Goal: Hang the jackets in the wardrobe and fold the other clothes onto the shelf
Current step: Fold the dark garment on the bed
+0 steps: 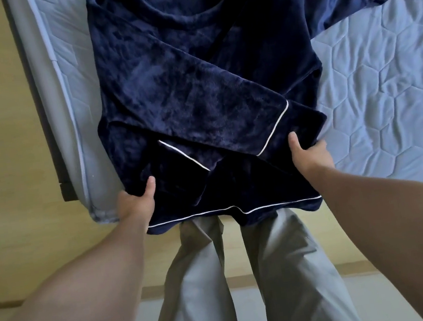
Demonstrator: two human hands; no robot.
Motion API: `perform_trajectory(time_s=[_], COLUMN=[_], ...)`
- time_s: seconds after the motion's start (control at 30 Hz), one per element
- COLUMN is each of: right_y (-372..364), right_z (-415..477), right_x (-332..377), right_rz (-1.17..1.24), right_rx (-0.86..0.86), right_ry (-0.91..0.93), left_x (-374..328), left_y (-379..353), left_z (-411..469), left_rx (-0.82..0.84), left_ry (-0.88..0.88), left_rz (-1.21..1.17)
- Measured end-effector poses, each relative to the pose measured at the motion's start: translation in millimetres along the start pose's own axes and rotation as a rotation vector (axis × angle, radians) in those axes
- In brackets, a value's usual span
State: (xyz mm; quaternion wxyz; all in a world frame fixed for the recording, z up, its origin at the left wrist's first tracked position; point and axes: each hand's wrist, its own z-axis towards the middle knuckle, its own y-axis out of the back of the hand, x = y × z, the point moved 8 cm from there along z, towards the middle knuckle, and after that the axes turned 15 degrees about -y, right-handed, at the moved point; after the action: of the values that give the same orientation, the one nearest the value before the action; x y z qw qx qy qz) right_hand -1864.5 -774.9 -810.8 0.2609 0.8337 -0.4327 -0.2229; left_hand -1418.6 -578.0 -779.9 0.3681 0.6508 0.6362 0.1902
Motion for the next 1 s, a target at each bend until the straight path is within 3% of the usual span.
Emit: perform_trajectory(time_s=[0.1,0.27,0.43,0.57,0.67,0.87,1.0], right_y=[-4.6,1.7,3.4,-1.3,-2.3,10.9,11.4], right_z=[-0.5,-2.5,-4.6,-5.5,-2.7,2.7,2.2], right_x=[-8.4,-22.1,-48.1,-69.7,-86.7,-108.6,-96.0], right_rz=[-0.024,-0.054,-0.037,-0.137,-0.177,-0.19,-0.268], right_rx=[0.038,0.062,0.088,0.04,0.045,-0.01,-0.014], right_ry=[0.065,0.128,0.102,0.122,0.105,0.078,0.045], left_x=[9.0,33.5,61.1,73.4,86.3,109.6,98.3], left_y=[1.1,11.8,21.7,18.4,10.0,29.6,34.9], left_z=[5.1,20.3,12.4,-4.7,-19.5,-29.9,-25.2], left_rx=[0.143,0.346,0.247,0.296,0.379,0.165,0.166], left_ry=[-0.046,-0.039,0.05,-0.027,-0.053,-0.015,-0.006], left_rz=[-0.024,0.218,0.0,-0.008,0.067,0.101,0.224])
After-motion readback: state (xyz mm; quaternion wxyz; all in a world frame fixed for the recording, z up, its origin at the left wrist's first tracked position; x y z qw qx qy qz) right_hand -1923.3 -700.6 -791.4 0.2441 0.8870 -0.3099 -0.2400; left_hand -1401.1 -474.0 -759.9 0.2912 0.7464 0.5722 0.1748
